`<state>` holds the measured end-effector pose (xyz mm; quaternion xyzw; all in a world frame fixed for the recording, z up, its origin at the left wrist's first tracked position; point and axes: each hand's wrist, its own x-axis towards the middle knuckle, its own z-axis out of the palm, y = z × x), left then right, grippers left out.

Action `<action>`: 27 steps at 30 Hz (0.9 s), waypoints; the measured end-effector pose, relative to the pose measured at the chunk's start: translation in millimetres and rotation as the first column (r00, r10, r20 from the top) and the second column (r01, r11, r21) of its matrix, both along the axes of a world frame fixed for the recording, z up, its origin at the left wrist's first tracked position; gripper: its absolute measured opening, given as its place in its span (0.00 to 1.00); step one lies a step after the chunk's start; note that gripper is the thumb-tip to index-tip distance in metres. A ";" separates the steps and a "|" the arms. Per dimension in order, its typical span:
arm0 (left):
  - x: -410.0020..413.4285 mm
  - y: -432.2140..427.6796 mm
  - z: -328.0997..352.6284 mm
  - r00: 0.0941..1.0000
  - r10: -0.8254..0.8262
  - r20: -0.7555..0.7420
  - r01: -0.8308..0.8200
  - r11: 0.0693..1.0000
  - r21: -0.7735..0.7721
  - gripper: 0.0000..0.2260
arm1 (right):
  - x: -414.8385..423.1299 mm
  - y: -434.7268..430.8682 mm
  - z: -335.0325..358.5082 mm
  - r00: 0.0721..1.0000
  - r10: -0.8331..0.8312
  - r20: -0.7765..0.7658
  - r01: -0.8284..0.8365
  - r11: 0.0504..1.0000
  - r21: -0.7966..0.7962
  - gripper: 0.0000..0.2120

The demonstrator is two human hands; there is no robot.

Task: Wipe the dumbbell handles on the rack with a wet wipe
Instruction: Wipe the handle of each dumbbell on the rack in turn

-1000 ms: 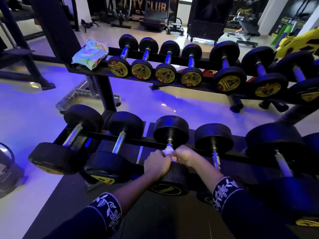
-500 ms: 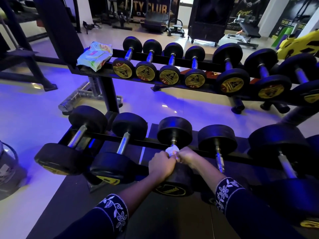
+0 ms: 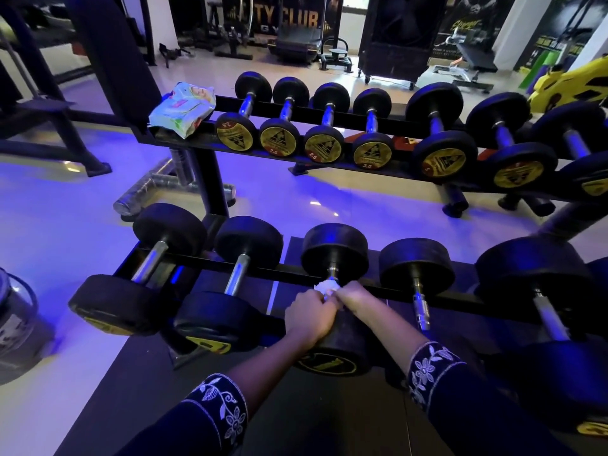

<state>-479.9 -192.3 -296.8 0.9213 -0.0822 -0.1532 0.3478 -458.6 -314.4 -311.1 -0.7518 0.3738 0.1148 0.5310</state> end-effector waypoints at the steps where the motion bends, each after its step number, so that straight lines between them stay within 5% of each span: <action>1: 0.3 -1.3 0.7 1.000 -0.003 0.002 0.002 1.000 0.015 0.21 | -0.7 -2.1 -3.9 1.000 -0.003 0.004 0.003 0.998 0.056 0.10; 6: 0.2 -1.2 0.7 1.000 -0.002 -0.026 0.002 1.000 -0.008 0.17 | 23.8 -3.7 4.6 0.979 -0.168 0.111 0.167 0.986 0.018 0.11; 9: 1.1 0.9 -1.0 1.000 -0.003 -0.031 0.002 0.999 -0.034 0.16 | 30.6 -10.7 5.2 0.973 -0.201 0.112 0.181 0.969 0.168 0.16; 11: 1.6 1.4 -1.9 1.000 -0.007 -0.026 0.006 0.999 -0.031 0.16 | 17.3 -9.1 10.6 0.989 -0.124 0.075 0.110 0.980 0.166 0.09; 16: 3.1 -0.2 -4.9 1.000 -0.006 -0.016 0.006 1.000 -0.001 0.18 | -20.5 -7.8 9.2 0.993 0.098 -0.063 -0.099 0.995 -0.003 0.13; 18: 3.8 -2.1 -5.1 1.000 -0.004 -0.022 0.004 1.000 0.002 0.18 | -19.6 -6.8 14.3 0.994 0.092 -0.062 -0.089 0.995 0.052 0.13; 22: 3.2 -0.5 -3.5 1.000 -0.003 -0.025 0.002 1.000 -0.013 0.17 | 6.2 -2.8 16.6 0.995 -0.094 0.012 0.087 0.952 0.294 0.07; 27: 0.5 1.9 -4.1 1.000 -0.007 -0.001 0.007 0.999 -0.041 0.17 | 19.4 -11.4 4.2 0.937 -0.328 0.117 0.285 0.916 0.282 0.12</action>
